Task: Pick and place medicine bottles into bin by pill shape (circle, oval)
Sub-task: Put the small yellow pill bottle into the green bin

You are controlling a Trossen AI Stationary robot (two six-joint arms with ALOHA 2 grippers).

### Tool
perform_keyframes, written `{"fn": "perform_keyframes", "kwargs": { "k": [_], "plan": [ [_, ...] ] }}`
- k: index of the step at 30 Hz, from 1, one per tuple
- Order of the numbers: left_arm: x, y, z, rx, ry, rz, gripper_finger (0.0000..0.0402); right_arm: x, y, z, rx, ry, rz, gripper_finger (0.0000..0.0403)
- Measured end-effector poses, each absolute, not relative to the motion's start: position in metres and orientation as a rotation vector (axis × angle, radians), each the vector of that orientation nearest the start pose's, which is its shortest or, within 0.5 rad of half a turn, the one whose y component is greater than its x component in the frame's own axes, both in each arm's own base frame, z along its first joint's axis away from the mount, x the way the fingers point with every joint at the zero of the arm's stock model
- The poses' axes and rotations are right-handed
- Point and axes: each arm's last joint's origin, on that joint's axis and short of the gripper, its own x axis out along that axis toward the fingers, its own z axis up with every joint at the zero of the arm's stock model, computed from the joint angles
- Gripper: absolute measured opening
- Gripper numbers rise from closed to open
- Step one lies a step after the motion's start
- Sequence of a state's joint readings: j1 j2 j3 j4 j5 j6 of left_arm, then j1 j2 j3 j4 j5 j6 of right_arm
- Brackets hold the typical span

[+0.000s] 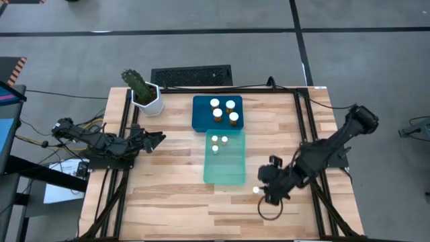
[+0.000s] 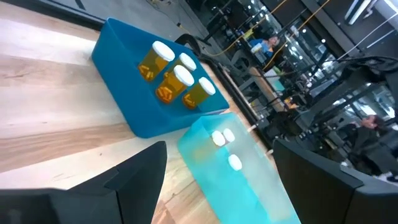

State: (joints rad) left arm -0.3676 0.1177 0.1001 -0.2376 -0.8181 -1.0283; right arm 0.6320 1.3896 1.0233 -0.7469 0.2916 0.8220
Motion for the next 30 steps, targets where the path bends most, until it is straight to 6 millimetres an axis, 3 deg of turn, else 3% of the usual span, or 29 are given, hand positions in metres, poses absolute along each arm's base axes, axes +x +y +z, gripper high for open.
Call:
{"fn": "perform_keyframes", "kwargs": {
  "k": [7, 14, 22, 30],
  "plan": [
    [0.09, -0.012, 0.167, -0.86, -0.028, 0.516, 0.0289, 0.227, 0.18, 0.211, 0.197, 1.083, -0.112, 0.024],
    [0.09, -0.012, 0.167, -0.862, -0.028, 0.515, 0.0289, 0.243, 0.183, 0.188, 0.158, 1.105, -0.124, 0.024],
    [0.09, -0.012, 0.167, -0.863, -0.027, 0.513, 0.0289, 0.251, 0.177, 0.184, 0.153, 1.108, -0.13, 0.0236],
    [0.09, -0.012, 0.167, -0.865, -0.019, 0.501, 0.0289, 0.248, 0.173, 0.177, 0.156, 1.123, -0.143, 0.0188]
  ]
}}
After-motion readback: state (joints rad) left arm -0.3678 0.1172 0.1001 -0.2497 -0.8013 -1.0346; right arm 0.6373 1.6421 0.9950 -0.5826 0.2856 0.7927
